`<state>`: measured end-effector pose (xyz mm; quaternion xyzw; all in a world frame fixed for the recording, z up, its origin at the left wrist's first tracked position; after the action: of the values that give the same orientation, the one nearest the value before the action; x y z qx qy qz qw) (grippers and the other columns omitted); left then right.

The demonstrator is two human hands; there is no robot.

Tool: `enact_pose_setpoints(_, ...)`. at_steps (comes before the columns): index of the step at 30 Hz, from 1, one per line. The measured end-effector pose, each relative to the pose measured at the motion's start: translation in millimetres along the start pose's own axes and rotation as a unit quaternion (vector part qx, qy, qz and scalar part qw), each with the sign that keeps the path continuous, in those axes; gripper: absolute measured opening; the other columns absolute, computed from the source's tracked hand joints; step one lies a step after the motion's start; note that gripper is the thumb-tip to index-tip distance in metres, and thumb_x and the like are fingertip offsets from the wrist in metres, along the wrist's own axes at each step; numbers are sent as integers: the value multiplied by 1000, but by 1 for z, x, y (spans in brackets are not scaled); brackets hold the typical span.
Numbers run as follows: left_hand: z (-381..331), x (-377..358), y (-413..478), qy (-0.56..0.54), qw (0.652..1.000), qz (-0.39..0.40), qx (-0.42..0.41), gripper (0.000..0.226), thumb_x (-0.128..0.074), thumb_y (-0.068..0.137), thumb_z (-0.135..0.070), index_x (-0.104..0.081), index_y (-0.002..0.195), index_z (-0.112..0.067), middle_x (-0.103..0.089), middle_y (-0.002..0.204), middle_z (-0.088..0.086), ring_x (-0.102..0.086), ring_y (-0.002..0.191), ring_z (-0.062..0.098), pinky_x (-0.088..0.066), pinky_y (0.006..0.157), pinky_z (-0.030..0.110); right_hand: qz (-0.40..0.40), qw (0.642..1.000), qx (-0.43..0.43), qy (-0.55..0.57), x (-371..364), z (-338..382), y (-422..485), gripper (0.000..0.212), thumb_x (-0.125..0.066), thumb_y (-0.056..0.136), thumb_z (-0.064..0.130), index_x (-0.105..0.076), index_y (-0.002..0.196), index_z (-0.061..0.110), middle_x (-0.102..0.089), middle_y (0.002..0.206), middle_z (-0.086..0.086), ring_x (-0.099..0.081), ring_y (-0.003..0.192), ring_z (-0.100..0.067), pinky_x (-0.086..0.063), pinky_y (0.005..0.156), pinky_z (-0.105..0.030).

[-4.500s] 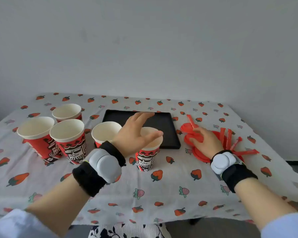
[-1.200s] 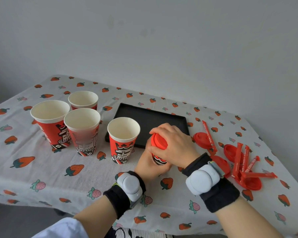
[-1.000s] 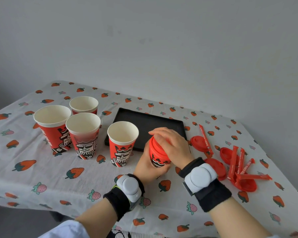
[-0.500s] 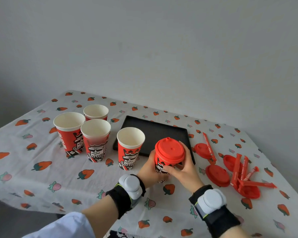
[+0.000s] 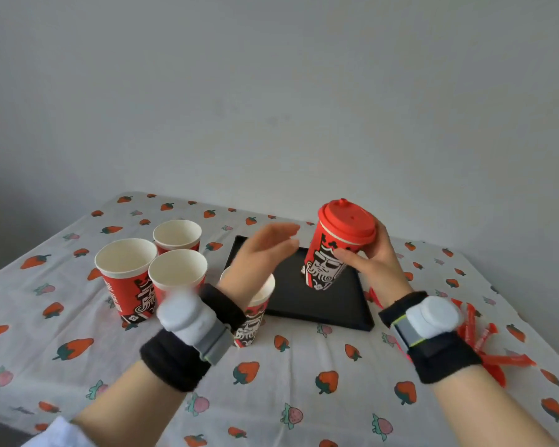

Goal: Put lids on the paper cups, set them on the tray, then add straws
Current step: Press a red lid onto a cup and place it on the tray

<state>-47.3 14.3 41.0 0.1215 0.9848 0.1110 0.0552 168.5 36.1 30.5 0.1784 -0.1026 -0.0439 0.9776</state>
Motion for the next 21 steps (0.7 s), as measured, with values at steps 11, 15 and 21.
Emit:
enact_pose_setpoints(11,-24,93,72,102,989,-107,24,14,-51,93,-15,-64,93,-22,-68,98,-1,-60,100,19,-43,99,40,61,997,-24,-40,-99,-69,110,78,-80,66,4,-37,129,20,-50,118,8,-53,102,-10,-45,74,-8)
enact_pose_setpoints(15,-20,108,87,121,985,-118,27,16,-50,94,-14,-65,96,-18,-69,97,1,-62,99,20,-43,98,38,67,997,-40,-30,-125,-95,133,81,-79,68,3,-34,135,14,-48,128,-2,-49,109,-15,-43,81,-13)
enact_pose_setpoints(21,-13,118,105,135,984,-117,29,20,-48,95,-15,-65,105,-12,-69,103,5,-63,105,24,-45,97,38,90,993,-51,-51,-140,-127,156,84,-80,68,7,-32,136,17,-45,130,-1,-48,105,-10,-41,73,-7)
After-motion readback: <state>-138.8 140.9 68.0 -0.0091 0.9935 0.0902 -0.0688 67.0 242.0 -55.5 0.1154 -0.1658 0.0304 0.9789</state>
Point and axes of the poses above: each hand's wrist, its own y-axis towards the middle knuckle, its own x-axis out of the back of the hand, z = x × y, the point moved 1 cm from there along y, towards the middle knuckle
